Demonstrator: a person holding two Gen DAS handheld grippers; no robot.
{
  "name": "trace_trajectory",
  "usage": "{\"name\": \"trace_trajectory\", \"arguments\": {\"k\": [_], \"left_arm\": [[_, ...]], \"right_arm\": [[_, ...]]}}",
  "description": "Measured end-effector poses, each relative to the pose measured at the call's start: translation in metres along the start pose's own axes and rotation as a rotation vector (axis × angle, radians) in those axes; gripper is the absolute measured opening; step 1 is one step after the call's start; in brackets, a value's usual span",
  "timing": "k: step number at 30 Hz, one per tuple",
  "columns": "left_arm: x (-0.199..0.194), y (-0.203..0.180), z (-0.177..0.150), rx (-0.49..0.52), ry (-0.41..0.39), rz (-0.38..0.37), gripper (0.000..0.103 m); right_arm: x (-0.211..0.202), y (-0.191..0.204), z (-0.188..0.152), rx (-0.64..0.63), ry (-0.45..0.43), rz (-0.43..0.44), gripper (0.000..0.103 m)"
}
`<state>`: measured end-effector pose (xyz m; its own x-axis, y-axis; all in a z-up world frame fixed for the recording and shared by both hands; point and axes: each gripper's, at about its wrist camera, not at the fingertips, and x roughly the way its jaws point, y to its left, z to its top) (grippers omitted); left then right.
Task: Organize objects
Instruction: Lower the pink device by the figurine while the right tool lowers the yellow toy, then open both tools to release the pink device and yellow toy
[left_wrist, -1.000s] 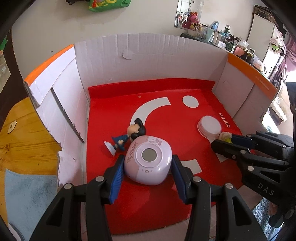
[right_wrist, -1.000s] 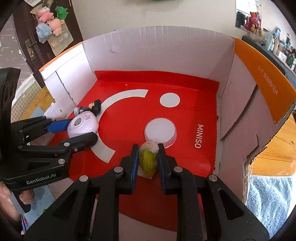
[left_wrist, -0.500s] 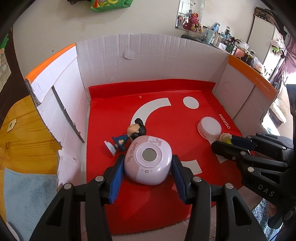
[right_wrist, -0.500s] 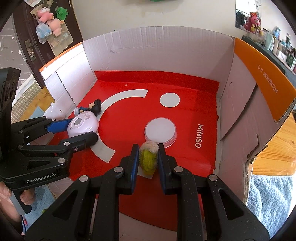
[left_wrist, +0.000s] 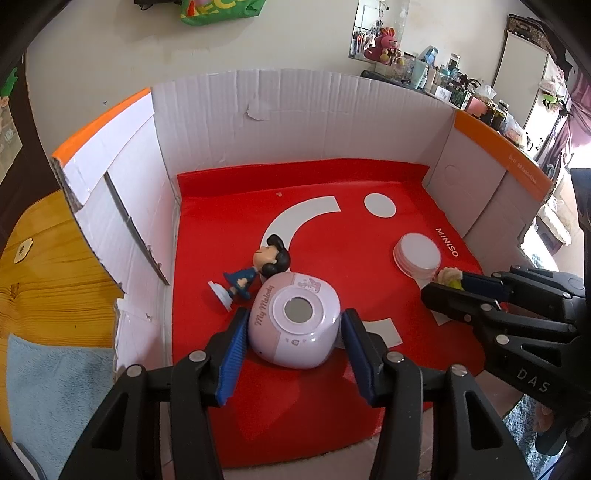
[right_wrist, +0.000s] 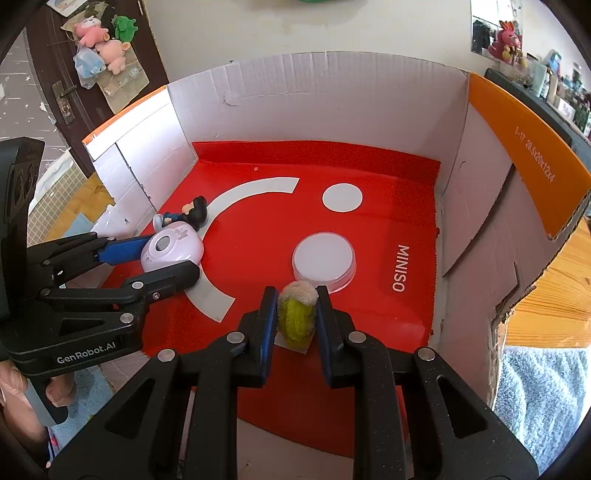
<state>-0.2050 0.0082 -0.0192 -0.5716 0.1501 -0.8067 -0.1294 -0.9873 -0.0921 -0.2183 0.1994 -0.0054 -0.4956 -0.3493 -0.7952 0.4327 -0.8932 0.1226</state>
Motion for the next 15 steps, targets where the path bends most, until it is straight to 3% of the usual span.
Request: {"name": "trace_trajectory", "arguments": {"k": [15], "left_arm": [[-0.0020,-0.0043,-0.0006,0.006,-0.013,-0.005,0.060]], "right_arm": [[-0.0040,0.0070,-0.0041,-0.024,0.004,-0.006,0.021]]}}
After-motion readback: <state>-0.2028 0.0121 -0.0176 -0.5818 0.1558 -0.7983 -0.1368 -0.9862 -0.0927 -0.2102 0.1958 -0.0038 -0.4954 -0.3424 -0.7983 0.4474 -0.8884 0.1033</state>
